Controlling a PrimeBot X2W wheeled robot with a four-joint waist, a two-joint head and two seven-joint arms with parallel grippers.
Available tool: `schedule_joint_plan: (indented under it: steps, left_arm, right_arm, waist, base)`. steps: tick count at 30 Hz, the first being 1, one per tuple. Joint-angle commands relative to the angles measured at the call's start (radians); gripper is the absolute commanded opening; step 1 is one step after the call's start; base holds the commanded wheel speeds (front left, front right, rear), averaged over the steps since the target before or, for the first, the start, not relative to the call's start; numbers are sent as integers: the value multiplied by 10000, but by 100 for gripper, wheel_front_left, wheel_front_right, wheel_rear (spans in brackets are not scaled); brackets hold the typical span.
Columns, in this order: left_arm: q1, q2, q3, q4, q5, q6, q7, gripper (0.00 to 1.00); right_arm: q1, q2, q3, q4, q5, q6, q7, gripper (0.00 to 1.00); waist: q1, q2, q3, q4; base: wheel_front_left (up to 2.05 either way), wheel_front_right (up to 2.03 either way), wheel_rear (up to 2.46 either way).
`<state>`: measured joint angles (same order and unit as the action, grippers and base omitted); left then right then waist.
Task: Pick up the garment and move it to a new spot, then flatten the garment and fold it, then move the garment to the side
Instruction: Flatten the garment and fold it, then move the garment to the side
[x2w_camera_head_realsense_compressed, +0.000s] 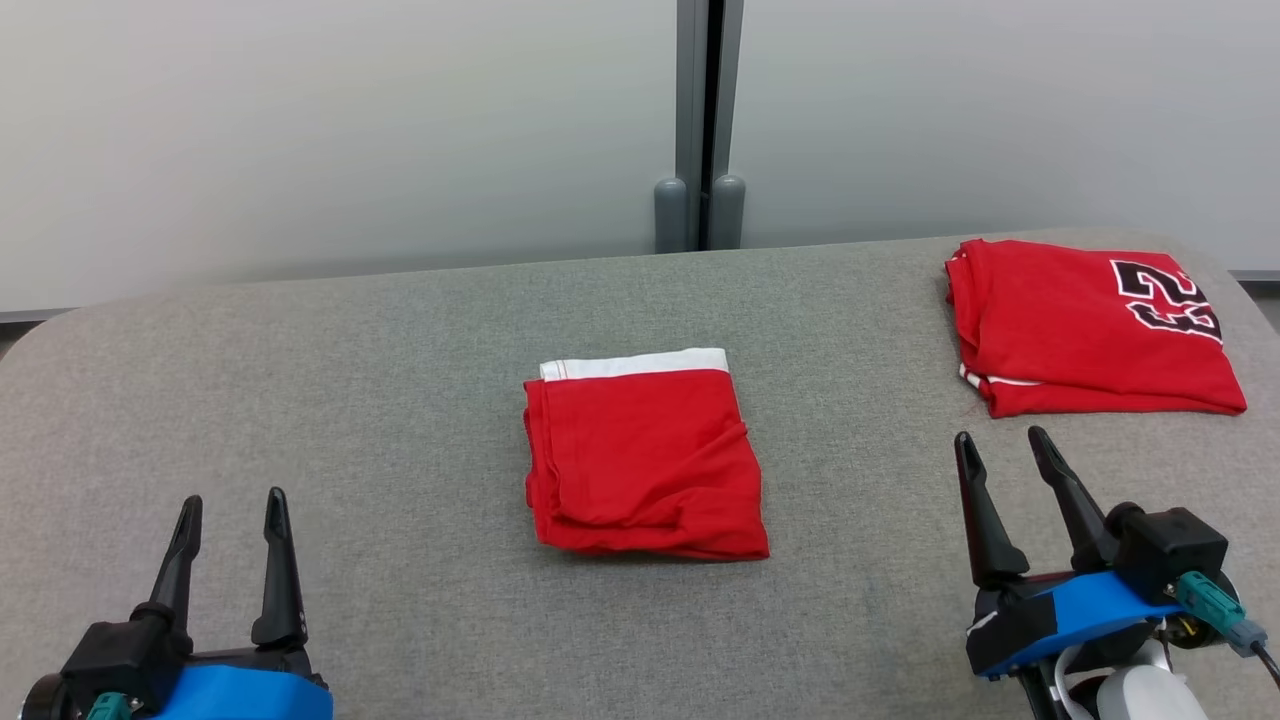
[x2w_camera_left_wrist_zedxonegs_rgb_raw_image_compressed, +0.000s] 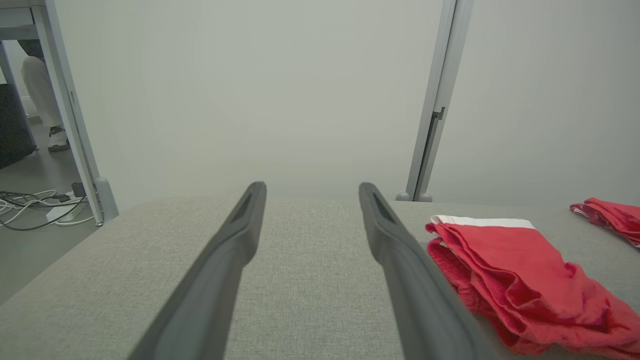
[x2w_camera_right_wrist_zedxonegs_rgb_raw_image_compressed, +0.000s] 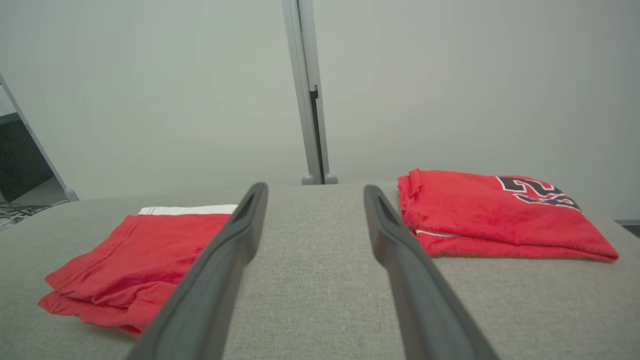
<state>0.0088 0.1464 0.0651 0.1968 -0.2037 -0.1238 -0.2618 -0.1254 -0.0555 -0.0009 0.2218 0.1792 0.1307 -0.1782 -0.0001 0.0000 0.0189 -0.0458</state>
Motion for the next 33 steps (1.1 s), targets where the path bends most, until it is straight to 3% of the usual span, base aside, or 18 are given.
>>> schedule_joint_plan:
  steps: [1, 21, 33]
  left_arm:
    - [104, 28, 26, 18, 19, 13, -43, 100]
    - [-12, 43, -43, 212, -33, 77, -43, 100]
    - [-602, 3, -269, 129, -72, 30, -42, 100]
  right_arm:
    - [191, 17, -34, -58, -23, 1, 63, 100]
    - [355, 50, -70, 151, -151, 1, 336, 100]
    - [-2052, 48, 865, 863, -625, 1, 351, 100]
  waist:
    - [1, 0, 3, 25]
    - [1, 0, 63, 306]
    - [1, 0, 779, 756]
  base:
    - [0, 0, 0]
    - [0, 0, 0]
    - [0, 0, 0]
